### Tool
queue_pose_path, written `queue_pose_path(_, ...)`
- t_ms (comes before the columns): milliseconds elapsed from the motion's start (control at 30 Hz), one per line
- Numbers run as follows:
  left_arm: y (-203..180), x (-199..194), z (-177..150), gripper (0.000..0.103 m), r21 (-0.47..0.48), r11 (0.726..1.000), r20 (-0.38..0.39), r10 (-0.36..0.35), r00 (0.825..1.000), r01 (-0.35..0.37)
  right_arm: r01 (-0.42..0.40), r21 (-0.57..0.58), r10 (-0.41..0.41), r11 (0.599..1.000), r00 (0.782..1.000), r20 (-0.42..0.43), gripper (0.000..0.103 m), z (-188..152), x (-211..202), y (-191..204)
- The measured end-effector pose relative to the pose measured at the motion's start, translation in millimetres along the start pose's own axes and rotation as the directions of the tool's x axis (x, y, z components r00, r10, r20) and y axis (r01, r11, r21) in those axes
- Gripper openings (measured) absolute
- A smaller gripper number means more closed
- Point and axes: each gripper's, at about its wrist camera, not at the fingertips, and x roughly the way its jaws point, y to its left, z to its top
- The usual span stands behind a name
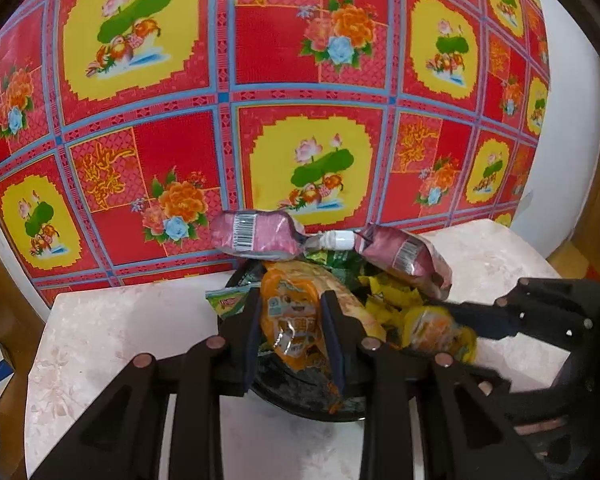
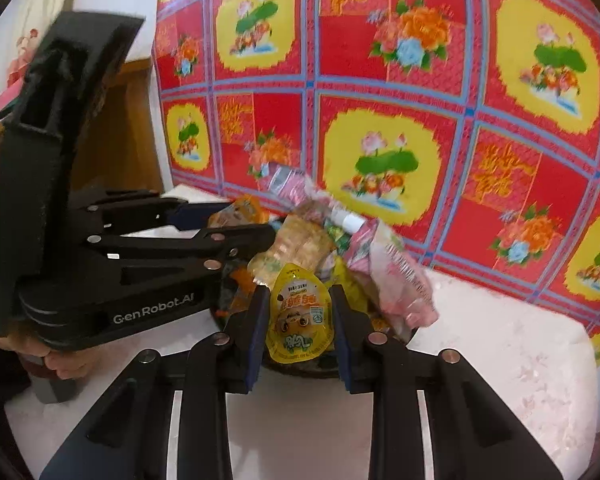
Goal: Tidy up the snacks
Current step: 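Open both tools to release the jelly cups onto the plate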
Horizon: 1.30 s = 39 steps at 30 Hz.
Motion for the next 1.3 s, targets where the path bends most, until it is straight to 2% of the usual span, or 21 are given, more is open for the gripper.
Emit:
queue_pose_path(67, -3.4, -1.4, -1.5, 0.031, 0.012, 1.0, 0.01, -0.009, 1.0, 0.008, -0.006, -0.014, 0.005, 1.0, 0.999, -0.034, 0.031, -1.8, 4.9, 3.8)
queue_pose_path(233, -5.7, 0.8, -1.4, 0.037, 0.012, 1.0, 0.017, -0.023, 1.0, 0.023, 0.014, -0.034, -0.015, 0.999, 0.999, -0.032, 0.032, -3.1, 6.0, 8.1)
queue_pose_path(267, -3.2, 0.3, -0.3, 0.043, -0.006, 1.0, 0.023, -0.031, 0.999, 0.031, 0.013, -0.025, -0.014, 1.0, 1.0, -0.017, 0.034, -3.0, 3.5, 7.5)
queue_pose_path(300, -0.7, -0.6, 0.9, 0.05, -0.02, 0.999, 0.029, -0.035, 0.999, 0.036, 0.013, -0.019, -0.013, 1.0, 1.0, -0.002, 0.041, -2.7, 1.4, 7.0)
queue_pose_path(333, 3.3, -2.8, 2.6, 0.065, -0.037, 0.998, 0.04, -0.041, 0.998, 0.042, 0.015, -0.018, -0.015, 1.0, 1.0, 0.012, 0.054, -2.2, -0.6, 6.8)
queue_pose_path(367, 5.7, -5.0, 3.5, 0.073, -0.047, 0.998, 0.054, -0.044, 0.998, 0.046, 0.014, -0.016, -0.014, 1.0, 0.999, 0.037, 0.059, -1.9, -4.3, 6.7)
queue_pose_path(467, 10.0, -15.3, 5.7, 0.078, -0.062, 0.996, 0.107, -0.055, 0.993, 0.062, 0.024, -0.023, -0.021, 0.999, 0.992, 0.124, 0.062, -1.3, -17.6, 7.6)
queue_pose_path(533, 10.1, -20.6, 6.0, 0.081, -0.06, 0.996, 0.134, -0.057, 0.989, 0.065, 0.017, -0.028, -0.013, 0.999, 0.989, 0.15, 0.062, -1.3, -24.0, 8.4)
queue_pose_path(633, 10.7, -26.9, 6.2, 0.082, -0.049, 0.996, 0.155, -0.061, 0.986, 0.069, 0.005, -0.036, 0.001, 0.999, 0.987, 0.159, 0.062, 1.5, -28.8, 9.9)
queue_pose_path(800, 15.7, -27.1, 8.3, 0.083, -0.057, 0.995, 0.129, -0.079, 0.988, 0.087, -0.032, -0.033, 0.037, 0.999, 0.989, 0.143, 0.062, 2.6, -34.5, 7.5)
queue_pose_path(867, 19.8, -26.3, 9.5, 0.083, -0.072, 0.993, 0.115, -0.088, 0.989, 0.096, -0.041, -0.05, 0.048, 0.998, 0.99, 0.134, 0.054, 2.9, -37.4, 7.0)
queue_pose_path(900, 20.8, -27.2, 9.1, 0.083, -0.074, 0.993, 0.114, -0.084, 0.99, 0.092, -0.039, -0.067, 0.048, 0.997, 0.991, 0.128, 0.038, 2.6, -40.1, 7.6)
queue_pose_path(933, 21.7, -27.2, 8.7, 0.083, -0.075, 0.994, 0.112, -0.07, 0.991, 0.079, -0.034, -0.084, 0.044, 0.996, 0.993, 0.112, 0.033, 3.1, -40.7, 7.5)
queue_pose_path(1033, 22.0, -25.3, 8.2, 0.083, -0.074, 0.996, 0.1, -0.043, 0.994, 0.051, -0.058, -0.129, 0.058, 0.99, 0.998, -0.004, 0.033, -1.8, -31.7, 5.9)
queue_pose_path(1067, 21.5, -22.8, 8.2, 0.082, -0.071, 0.997, 0.084, -0.025, 0.996, 0.031, -0.043, -0.142, 0.038, 0.989, 0.998, -0.042, 0.033, -5.8, -24.3, 5.7)
queue_pose_path(1133, 20.8, -19.1, 6.0, 0.076, -0.056, 0.998, 0.042, 0.007, 0.999, -0.004, -0.027, -0.137, 0.013, 0.99, 0.995, -0.098, 0.032, -10.1, -10.7, 3.5)
queue_pose_path(1300, 22.7, -24.0, 3.0, 0.065, -0.047, 0.999, 0.021, 0.013, 1.0, -0.012, -0.018, -0.118, 0.0, 0.993, 0.988, -0.155, 0.029, -17.0, 5.1, -0.5)
